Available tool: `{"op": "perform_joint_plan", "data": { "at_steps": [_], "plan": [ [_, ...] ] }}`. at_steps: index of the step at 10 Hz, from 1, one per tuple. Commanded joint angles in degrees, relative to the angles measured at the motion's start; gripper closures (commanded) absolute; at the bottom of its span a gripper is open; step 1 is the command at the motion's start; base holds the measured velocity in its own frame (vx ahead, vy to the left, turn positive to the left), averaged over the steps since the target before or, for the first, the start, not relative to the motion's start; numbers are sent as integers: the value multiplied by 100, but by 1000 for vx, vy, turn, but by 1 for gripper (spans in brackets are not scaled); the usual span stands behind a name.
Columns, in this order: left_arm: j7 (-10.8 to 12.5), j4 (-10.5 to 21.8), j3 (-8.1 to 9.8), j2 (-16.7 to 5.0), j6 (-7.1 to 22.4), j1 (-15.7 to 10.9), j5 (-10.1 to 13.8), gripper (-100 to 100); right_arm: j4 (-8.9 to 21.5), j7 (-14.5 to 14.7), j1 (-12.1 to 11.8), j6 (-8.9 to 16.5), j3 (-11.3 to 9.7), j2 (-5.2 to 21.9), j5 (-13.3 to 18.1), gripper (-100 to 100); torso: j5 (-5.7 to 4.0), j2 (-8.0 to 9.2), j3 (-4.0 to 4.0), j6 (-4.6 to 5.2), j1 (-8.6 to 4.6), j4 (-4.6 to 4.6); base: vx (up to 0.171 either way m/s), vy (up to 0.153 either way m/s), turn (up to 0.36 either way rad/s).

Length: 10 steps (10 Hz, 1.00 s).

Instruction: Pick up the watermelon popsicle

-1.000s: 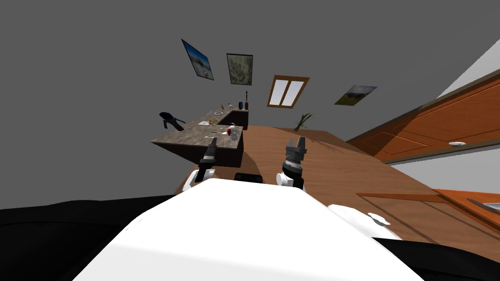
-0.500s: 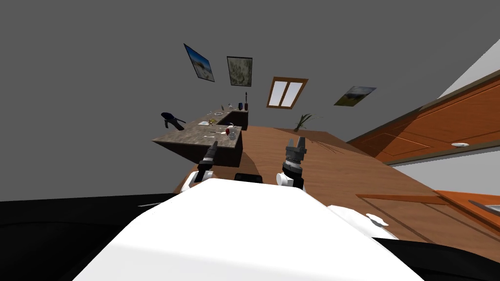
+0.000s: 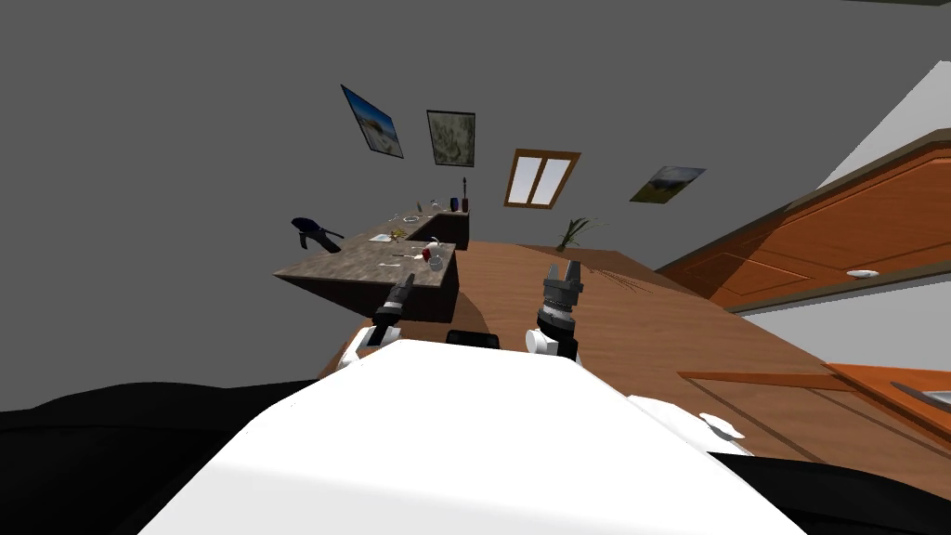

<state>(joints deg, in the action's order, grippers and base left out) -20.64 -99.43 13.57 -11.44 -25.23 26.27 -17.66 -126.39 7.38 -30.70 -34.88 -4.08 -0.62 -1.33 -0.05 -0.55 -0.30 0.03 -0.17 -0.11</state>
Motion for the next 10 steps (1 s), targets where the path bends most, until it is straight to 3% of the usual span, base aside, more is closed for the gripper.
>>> {"op": "perform_joint_plan", "data": {
  "at_steps": [1, 10],
  "plan": [
    [-195, 165, 70, -158, 40, -52, -113, -100, 0, 0, 0, 0, 0, 0, 0, 0, 0, 0, 0, 0, 0, 0, 146, -29, -45],
    [-1190, 1034, 371, -1067, 26, -335, -647, -100, 0, 0, 0, 0, 1, 1, 0, 0, 3, -10, -7, -1, 17, -3, 166, -9, -61]
  ]
}}
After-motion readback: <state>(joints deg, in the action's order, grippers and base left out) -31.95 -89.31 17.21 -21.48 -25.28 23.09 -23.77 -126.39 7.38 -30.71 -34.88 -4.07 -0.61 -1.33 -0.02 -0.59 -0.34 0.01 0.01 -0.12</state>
